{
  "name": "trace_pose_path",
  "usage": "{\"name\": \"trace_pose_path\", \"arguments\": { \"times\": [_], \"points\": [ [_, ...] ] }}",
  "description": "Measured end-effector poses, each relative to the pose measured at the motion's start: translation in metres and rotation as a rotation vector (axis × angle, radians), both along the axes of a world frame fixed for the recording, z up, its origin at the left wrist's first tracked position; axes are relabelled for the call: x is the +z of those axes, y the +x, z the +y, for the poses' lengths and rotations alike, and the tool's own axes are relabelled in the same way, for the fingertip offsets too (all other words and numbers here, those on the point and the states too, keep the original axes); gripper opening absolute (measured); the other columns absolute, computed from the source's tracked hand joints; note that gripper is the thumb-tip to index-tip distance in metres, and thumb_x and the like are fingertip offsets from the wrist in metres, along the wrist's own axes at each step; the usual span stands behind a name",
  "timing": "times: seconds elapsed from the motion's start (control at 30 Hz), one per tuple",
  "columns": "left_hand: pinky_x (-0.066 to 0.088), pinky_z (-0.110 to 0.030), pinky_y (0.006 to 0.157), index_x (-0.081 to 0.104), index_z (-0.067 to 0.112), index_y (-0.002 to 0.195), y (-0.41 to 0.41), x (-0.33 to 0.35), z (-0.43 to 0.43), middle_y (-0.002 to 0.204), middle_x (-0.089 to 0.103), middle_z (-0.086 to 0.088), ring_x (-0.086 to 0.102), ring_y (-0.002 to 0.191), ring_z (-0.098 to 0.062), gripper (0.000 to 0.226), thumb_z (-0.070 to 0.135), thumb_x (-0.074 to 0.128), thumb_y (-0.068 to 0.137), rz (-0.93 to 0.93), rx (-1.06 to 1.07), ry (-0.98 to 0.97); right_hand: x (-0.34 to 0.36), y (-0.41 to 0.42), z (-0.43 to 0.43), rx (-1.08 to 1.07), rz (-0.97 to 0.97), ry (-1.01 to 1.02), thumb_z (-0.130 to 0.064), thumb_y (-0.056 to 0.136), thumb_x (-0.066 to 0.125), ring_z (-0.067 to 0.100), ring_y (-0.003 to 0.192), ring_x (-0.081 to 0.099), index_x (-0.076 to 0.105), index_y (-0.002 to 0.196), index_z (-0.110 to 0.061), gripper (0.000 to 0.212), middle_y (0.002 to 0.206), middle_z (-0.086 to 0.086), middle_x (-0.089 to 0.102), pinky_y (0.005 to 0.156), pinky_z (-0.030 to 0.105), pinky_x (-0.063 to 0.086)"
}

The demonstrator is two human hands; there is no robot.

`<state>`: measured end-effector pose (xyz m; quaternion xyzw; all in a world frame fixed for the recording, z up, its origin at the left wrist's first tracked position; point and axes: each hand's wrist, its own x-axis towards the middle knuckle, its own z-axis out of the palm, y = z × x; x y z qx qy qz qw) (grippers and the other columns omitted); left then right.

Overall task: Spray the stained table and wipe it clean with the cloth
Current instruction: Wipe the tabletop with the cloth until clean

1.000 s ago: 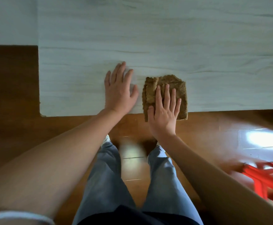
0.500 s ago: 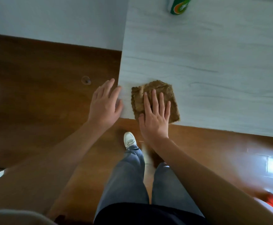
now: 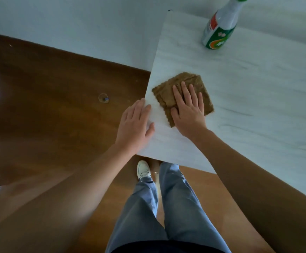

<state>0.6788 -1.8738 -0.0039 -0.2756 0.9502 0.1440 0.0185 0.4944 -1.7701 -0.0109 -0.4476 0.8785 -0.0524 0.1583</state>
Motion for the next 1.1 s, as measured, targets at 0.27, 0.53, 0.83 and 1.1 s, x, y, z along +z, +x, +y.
{"name": "trace_pose_path", "arguments": {
  "times": [0.27,0.53,0.83,1.1],
  "points": [
    [0.034,-0.035,0.121,0.036,0.008,0.155,-0.019,-0.011,0.016,0.167,0.026,-0.017,0.031,0.154,-0.029,0.059,0.037,0.049,0.105,0.034,0.163,0.100,-0.005,-0.077,-0.099,0.128,0.052,-0.010,-0.041,0.102,0.028,0.027,0.157,0.001,0.010,0.163,-0.025,0.065,0.171,0.004,0.006,0.126,0.051,0.000],
    [0.035,-0.047,0.123,0.052,0.006,0.146,-0.018,-0.011,0.020,0.164,0.035,-0.016,0.031,0.154,-0.030,0.050,0.032,0.051,0.104,0.053,0.068,-0.040,-0.005,-0.116,-0.173,0.202,0.091,-0.053,-0.043,0.097,0.023,0.032,0.156,0.012,0.024,0.160,-0.020,0.067,0.169,0.009,0.017,0.125,0.051,0.004],
    [0.040,-0.042,0.120,0.046,0.005,0.150,-0.018,-0.001,0.018,0.165,0.033,-0.017,0.028,0.155,-0.031,0.056,0.038,0.049,0.105,-0.004,-0.016,-0.001,0.000,-0.105,-0.149,0.242,0.042,-0.047,-0.040,0.101,0.033,0.031,0.156,0.007,0.022,0.161,-0.022,0.063,0.169,0.008,0.015,0.126,0.052,0.002],
    [0.029,-0.043,0.125,0.036,0.008,0.156,-0.011,0.011,0.011,0.168,0.025,-0.016,0.021,0.158,-0.031,0.065,0.044,0.045,0.104,-0.106,-0.118,0.018,0.009,-0.023,-0.009,0.115,-0.011,-0.039,-0.040,0.103,0.036,0.026,0.157,0.006,0.018,0.162,-0.021,0.064,0.169,0.006,0.016,0.127,0.049,0.001]
  ]
}}
